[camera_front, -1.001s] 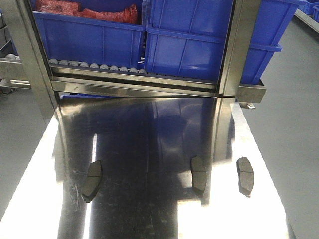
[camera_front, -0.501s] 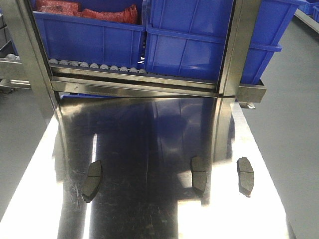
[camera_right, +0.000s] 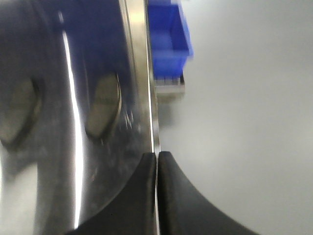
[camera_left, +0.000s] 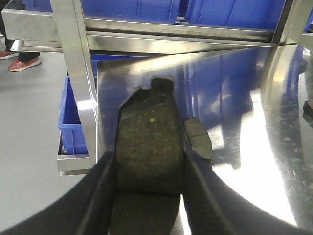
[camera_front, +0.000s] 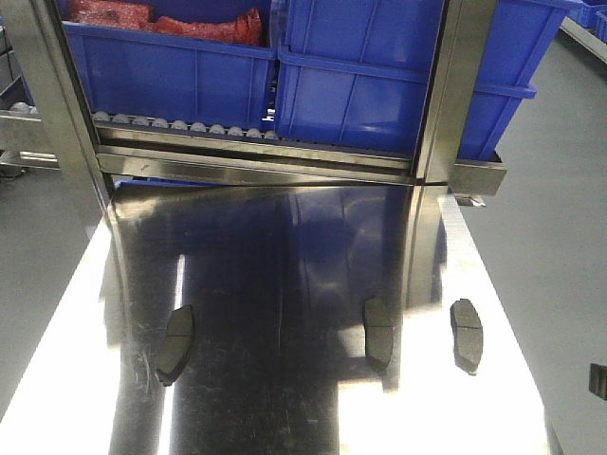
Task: Move and align brake pads A on conveyor
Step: 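Move the right gripper over the brake pad nearest it, then lower the right gripper, close on the brake pad, and lift it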
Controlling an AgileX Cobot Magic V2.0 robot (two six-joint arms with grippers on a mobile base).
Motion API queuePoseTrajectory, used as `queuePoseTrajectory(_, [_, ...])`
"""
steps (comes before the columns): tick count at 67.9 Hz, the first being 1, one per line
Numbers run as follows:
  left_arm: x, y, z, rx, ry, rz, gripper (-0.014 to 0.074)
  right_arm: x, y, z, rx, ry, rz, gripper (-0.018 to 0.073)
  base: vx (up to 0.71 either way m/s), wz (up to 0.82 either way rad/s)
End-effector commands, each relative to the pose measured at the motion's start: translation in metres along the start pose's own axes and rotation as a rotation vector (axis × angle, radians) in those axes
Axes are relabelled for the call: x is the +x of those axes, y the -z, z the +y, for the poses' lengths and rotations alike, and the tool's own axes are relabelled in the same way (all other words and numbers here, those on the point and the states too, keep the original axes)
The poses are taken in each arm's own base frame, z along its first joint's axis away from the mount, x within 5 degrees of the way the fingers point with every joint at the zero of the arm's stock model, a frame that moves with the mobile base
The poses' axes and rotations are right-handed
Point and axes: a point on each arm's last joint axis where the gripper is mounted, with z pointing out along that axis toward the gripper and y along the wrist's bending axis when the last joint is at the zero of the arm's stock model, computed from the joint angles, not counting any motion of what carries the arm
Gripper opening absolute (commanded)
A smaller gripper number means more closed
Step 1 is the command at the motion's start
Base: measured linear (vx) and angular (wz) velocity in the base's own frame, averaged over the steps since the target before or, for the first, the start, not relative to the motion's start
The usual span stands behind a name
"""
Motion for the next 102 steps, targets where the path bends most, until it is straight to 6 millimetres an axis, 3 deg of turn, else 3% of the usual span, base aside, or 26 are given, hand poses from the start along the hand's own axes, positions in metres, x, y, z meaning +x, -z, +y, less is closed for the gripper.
queuePoseTrajectory(1, [-0.017,0.004,0.000,0.008,0.018,-0.117,-0.0006,-0.014,-0.003,0.003,-0.008,-0.003,0.039,-0.0011,0.00,0.00])
queuePoseTrajectory(29, [-0.017,0.004,0.000,0.007,0.017,-0.112,-0.0006,-0.010,-0.012,0.002,0.010,-0.022,0.133,0.0019,0.00,0.00])
queuePoseTrajectory(39, [-0.017,0.004,0.000,0.007,0.017,-0.112,-0.0006,-0.011,-0.012,0.002,0.010,-0.023,0.129,0.0124,0.00,0.00])
queuePoseTrajectory(56, [-0.017,0.004,0.000,0.007,0.017,-0.112,-0.0006,-0.023,-0.004,0.003,-0.002,-0.029,0.106,0.0410,0.00,0.00])
queuePoseTrajectory(65, [-0.017,0.004,0.000,0.007,0.017,-0.112,-0.0006,-0.031,-0.006,0.006,-0.017,-0.023,0.108,0.0466,0.00,0.00])
queuePoseTrajectory(87, [-0.016,0.004,-0.001,0.008,0.017,-0.099,-0.0006,-0.068,-0.048,0.023,-0.114,-0.030,0.253,0.0464,0.00,0.00])
queuePoseTrajectory(102, [-0.016,0.004,-0.001,0.008,0.017,-0.099,-0.0006,-0.088,-0.096,0.061,-0.151,0.026,0.352,0.0464,0.00,0.00])
